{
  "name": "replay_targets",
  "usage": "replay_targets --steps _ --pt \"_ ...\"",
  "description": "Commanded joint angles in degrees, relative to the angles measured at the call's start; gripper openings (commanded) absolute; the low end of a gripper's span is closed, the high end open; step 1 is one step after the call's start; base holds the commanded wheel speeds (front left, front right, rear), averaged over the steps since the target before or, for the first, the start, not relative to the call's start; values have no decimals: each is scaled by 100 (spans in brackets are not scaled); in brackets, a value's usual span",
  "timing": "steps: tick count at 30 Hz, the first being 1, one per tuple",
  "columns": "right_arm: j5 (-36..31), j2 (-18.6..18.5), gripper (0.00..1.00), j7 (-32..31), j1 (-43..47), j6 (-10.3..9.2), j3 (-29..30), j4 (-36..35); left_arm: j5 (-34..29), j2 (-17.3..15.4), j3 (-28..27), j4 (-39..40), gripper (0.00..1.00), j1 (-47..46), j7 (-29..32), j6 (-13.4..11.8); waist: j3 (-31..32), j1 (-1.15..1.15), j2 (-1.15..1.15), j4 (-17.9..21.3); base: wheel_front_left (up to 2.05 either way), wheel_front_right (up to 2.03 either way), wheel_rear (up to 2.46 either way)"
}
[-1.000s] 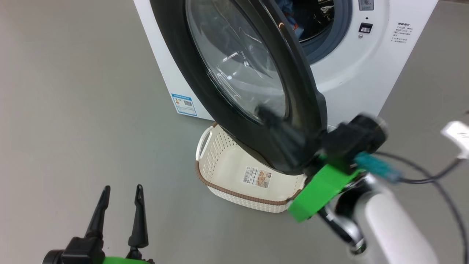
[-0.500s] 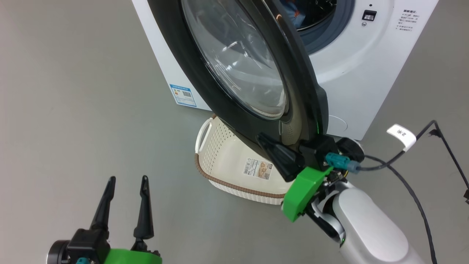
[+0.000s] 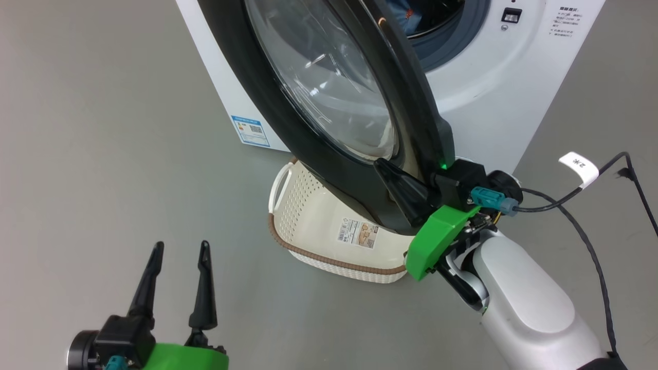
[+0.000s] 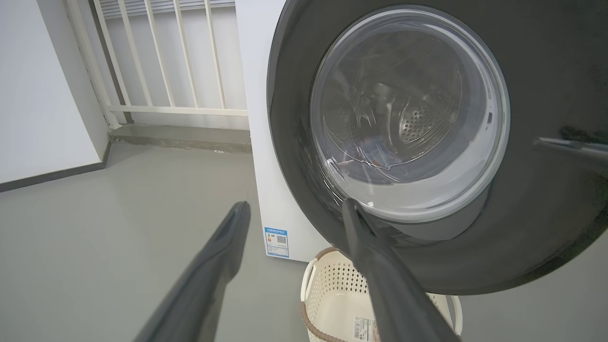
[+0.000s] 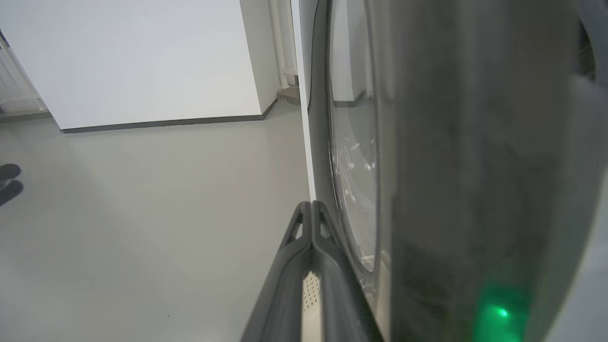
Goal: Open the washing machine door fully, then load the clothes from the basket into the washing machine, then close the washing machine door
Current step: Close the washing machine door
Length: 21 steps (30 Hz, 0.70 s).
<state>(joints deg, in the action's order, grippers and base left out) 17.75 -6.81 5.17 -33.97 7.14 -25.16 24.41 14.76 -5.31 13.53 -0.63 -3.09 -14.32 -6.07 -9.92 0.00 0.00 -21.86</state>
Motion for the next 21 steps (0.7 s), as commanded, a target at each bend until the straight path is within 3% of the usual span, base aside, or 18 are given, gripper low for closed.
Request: replay_targets --steps 1,9,21 --pt "10 131 0 52 -126 35 -61 -115 -17 -52 -196 106 100 -243 -65 33 -8 0 0 4 0 0 0" --pt "2 22 0 137 -424 35 72 60 -42 -6 -196 157 100 -275 -67 42 -117 0 0 29 0 0 0" --pt "-260 -434 0 169 -1521 35 757 560 -151 115 -120 264 100 -519 -67 69 -602 0 0 -8 0 0 0"
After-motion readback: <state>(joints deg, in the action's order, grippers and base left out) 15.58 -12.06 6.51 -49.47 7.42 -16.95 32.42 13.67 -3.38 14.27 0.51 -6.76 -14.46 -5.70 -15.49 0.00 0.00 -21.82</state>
